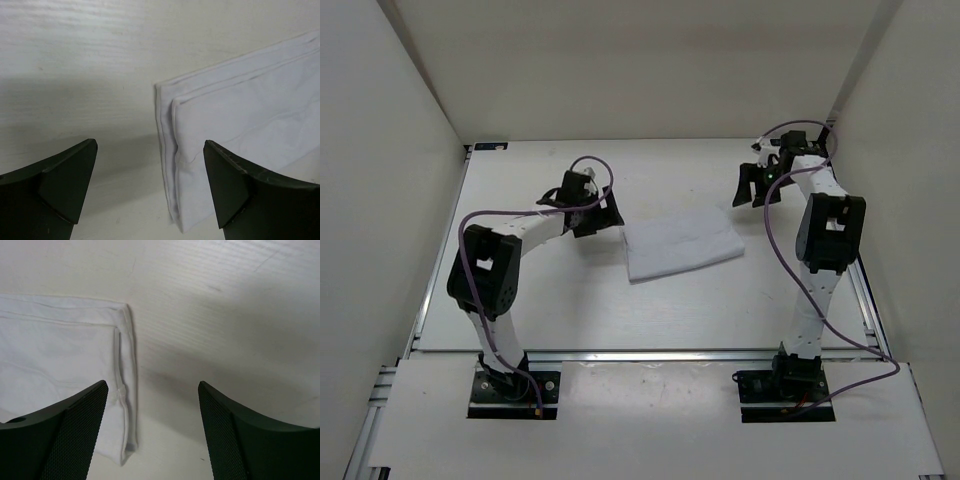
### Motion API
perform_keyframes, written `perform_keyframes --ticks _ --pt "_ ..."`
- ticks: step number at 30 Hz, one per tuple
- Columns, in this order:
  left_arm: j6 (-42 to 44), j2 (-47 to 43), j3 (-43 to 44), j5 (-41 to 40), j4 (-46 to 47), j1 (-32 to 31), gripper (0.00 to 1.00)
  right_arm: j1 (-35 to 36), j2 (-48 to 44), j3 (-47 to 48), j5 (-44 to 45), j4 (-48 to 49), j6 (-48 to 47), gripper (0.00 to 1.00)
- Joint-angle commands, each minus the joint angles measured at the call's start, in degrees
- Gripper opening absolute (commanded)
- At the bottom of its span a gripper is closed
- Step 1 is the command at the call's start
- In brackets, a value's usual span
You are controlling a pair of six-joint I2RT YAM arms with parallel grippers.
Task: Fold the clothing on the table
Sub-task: Fold the skirt
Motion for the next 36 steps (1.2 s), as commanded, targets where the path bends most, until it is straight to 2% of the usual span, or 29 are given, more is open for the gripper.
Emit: perform_keyframes --ticks 1,5,10,14,17,21,24,25,27,28,30,31,33,34,36 --pt "0.74 -4.77 5.95 -0.90 0.94 0.91 0.99 -1.50 -1.40 4.91 -1.12 -2.00 -0.50 0.79" --pt "1.17 -1.71 11.58 3.84 -1.41 -2.95 0.98 -3.16 -2.01 0.46 -8.59 -6.23 -2.70 0.79" --pt "3.90 5.15 18.53 6.49 -5.47 -9.54 0.99 -4.57 -3.86 -7.38 -11.59 -7.29 -5.17 0.79" --pt "0.13 8.92 21.60 12.10 -3.53 -11.04 0.98 -3.34 -3.60 -9.49 -12.66 -8.00 -6.66 0.83" --pt "1.61 12.26 26.08 12.03 -6.70 -11.75 0.99 -1.94 -3.51 -11.24 -13.17 -7.12 -5.44 0.83" --pt "2.31 15.96 29.87 14.05 -8.71 -11.48 0.98 -0.44 -3.24 -12.22 -13.62 -6.07 -4.73 0.83" --pt "2.58 21.74 37.05 15.27 -11.70 -11.83 0.99 0.87 -2.54 -12.74 -13.53 -5.27 -3.86 0.79" --pt "2.93 22.64 38.47 15.54 -13.45 -12.01 0.99 1.22 -1.84 -12.83 -13.27 -5.10 -3.94 0.76" --pt "3.98 26.06 44.52 15.89 -16.53 -12.54 0.99 2.01 -2.28 -13.53 -13.10 -4.40 -3.42 0.58" --pt "4.34 28.16 45.68 16.24 -18.54 -12.71 0.99 2.28 -2.19 -13.62 -13.35 -4.05 -3.24 0.52" --pt "4.87 31.16 49.02 16.07 -20.84 -13.06 0.98 2.37 -2.19 -14.06 -12.83 -3.87 -2.97 0.29" --pt "4.70 31.78 49.55 16.16 -21.28 -13.07 0.99 2.37 -2.19 -13.89 -12.57 -4.04 -2.62 0.23" --pt "4.69 32.93 51.14 16.86 -22.07 -13.24 0.99 2.19 -2.71 -13.45 -12.13 -3.78 -1.93 0.04" --pt "4.87 32.76 51.58 16.43 -22.16 -13.42 0.99 2.28 -2.98 -13.19 -11.51 -3.52 -2.09 0.00" --pt "5.22 32.50 52.37 16.69 -22.87 -13.68 0.99 2.37 -3.33 -11.70 -10.02 -3.25 -1.48 0.00"
